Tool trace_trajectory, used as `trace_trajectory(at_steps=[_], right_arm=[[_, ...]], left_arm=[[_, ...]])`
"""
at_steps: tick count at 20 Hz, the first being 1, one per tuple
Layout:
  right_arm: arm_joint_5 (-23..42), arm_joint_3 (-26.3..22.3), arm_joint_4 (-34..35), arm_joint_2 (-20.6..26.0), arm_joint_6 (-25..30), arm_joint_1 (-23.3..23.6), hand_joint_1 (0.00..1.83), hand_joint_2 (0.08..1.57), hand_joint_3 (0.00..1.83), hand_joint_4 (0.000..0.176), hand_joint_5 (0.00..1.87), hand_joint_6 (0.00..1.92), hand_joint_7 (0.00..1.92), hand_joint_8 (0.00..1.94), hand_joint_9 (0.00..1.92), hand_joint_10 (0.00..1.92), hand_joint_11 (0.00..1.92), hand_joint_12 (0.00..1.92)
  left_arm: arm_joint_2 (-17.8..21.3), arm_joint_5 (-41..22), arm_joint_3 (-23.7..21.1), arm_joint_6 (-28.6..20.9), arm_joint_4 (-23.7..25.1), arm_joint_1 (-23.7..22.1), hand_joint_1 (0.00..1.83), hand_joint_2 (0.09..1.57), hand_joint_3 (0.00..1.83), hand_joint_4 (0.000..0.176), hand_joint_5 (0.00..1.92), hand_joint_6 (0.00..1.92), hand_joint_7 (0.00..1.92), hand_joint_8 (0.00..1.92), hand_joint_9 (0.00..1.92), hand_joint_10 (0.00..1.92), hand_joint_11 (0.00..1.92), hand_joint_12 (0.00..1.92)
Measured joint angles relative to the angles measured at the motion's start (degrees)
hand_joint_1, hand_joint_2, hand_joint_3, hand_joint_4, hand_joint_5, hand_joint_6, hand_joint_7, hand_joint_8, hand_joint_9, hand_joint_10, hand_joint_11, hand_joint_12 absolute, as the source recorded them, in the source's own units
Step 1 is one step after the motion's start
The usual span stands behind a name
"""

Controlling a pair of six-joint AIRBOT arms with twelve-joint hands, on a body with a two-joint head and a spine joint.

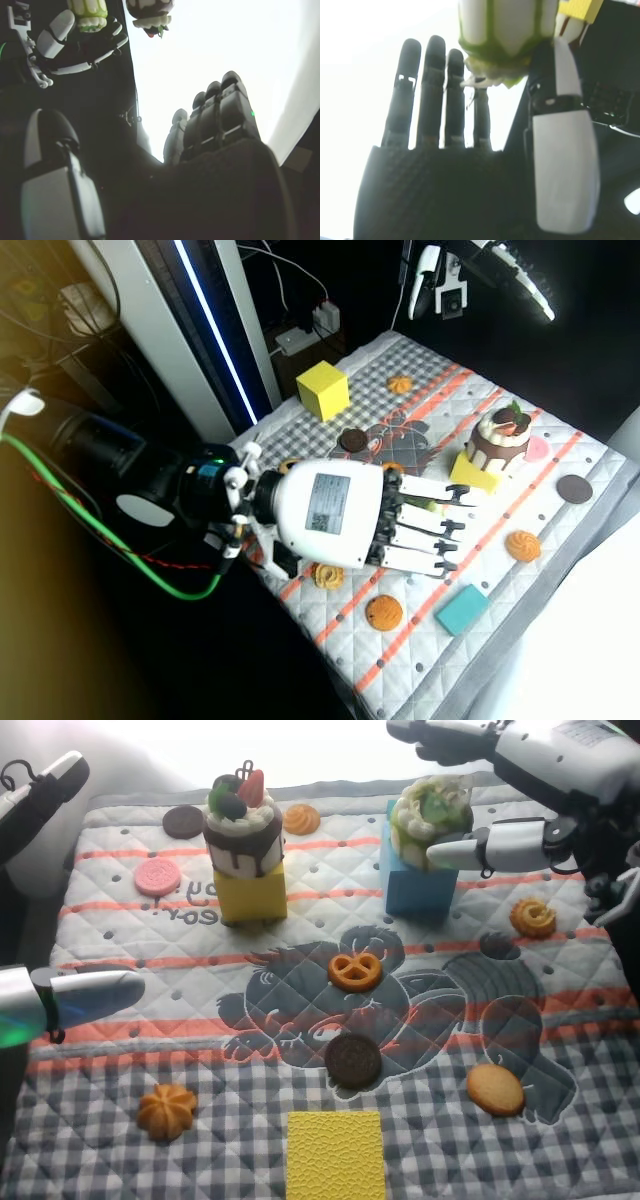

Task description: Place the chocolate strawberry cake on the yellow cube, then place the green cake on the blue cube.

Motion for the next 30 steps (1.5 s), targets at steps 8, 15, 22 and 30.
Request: trace_trajectory(at_steps=[8, 15, 22, 30], right_arm=[[0.39, -1.07, -0.02, 1.14, -0.2, -0.59, 0.71, 0.97, 0.0, 0.175, 0.07, 0.0, 0.17, 0.0, 0.21, 0.0, 0.0, 0.63], [0.48, -1.31, 0.07, 1.4, -0.33, -0.94, 0.72, 0.99, 0.0, 0.168, 0.08, 0.0, 0.19, 0.0, 0.23, 0.0, 0.0, 0.68], [7.04, -6.12, 0.46, 5.35, -0.44, -3.37, 0.73, 0.97, 0.0, 0.171, 0.01, 0.0, 0.02, 0.0, 0.02, 0.0, 0.0, 0.04], [47.19, -21.86, 18.71, 15.78, -0.44, -32.7, 0.66, 0.93, 0.0, 0.172, 0.0, 0.0, 0.0, 0.0, 0.0, 0.0, 0.0, 0.0]], left_arm=[[0.0, -0.26, 0.0, 0.0, -0.46, 0.11, 0.84, 0.83, 0.01, 0.149, 0.0, 0.0, 0.0, 0.0, 0.0, 0.0, 0.0, 0.0], [-0.02, -1.07, -0.02, -1.07, -0.42, 0.81, 0.83, 0.84, 0.01, 0.139, 0.0, 0.0, 0.0, 0.0, 0.0, 0.0, 0.0, 0.0], [-0.02, -2.21, -0.04, -3.5, -0.92, 1.42, 0.85, 0.86, 0.02, 0.152, 0.0, 0.0, 0.0, 0.0, 0.0, 0.0, 0.0, 0.0], [-0.55, -8.87, 3.69, -21.59, 4.74, 3.08, 0.61, 0.86, 0.01, 0.163, 0.0, 0.0, 0.0, 0.0, 0.0, 0.0, 0.0, 0.0]])
